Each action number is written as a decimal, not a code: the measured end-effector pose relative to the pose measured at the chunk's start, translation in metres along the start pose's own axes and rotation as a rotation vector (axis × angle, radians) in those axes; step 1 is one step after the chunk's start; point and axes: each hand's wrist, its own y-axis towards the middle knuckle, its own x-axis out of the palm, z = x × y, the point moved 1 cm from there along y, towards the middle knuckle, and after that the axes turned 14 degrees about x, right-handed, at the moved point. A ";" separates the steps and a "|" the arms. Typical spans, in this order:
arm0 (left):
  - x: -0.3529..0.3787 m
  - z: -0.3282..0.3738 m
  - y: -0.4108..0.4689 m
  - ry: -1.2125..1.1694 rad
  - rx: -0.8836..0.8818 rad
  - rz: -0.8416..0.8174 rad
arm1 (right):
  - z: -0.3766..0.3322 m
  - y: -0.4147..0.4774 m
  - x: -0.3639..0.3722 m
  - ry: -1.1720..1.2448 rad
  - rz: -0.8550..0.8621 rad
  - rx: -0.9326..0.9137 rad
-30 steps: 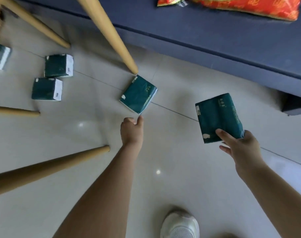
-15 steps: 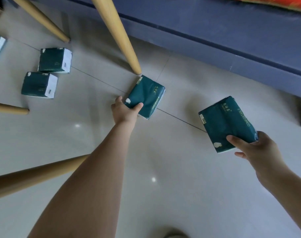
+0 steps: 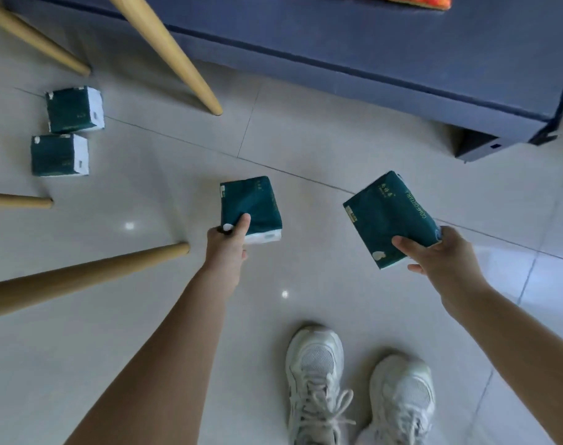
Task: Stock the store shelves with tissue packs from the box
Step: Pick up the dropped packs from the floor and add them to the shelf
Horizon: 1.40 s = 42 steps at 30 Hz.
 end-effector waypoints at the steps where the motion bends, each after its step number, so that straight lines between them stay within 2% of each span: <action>1: -0.004 0.004 -0.022 -0.030 -0.016 -0.038 | 0.003 -0.017 -0.007 0.002 -0.004 0.006; 4: -0.013 0.027 -0.087 -0.046 -0.048 -0.119 | 0.006 -0.067 -0.035 0.016 -0.009 -0.002; 9: -0.026 0.089 -0.177 -0.220 -0.060 -0.120 | -0.001 -0.151 -0.088 0.086 0.027 -0.022; 13: -0.060 0.150 -0.249 -0.254 -0.030 -0.167 | -0.013 -0.225 -0.139 0.178 0.046 -0.006; 18: -0.116 0.238 -0.331 -0.362 0.071 -0.290 | -0.040 -0.327 -0.196 0.276 0.060 -0.067; 23: -0.181 0.311 -0.399 -0.452 0.259 -0.453 | -0.058 -0.438 -0.234 0.441 0.082 -0.185; 30: -0.274 0.389 -0.481 -0.648 0.357 -0.597 | -0.085 -0.592 -0.277 0.645 0.088 -0.331; 35: -0.313 0.449 -0.528 -0.715 0.482 -0.715 | -0.119 -0.681 -0.308 0.719 0.088 -0.528; 42: -0.346 0.528 -0.580 -0.839 0.654 -0.744 | -0.162 -0.757 -0.354 0.680 0.088 -0.689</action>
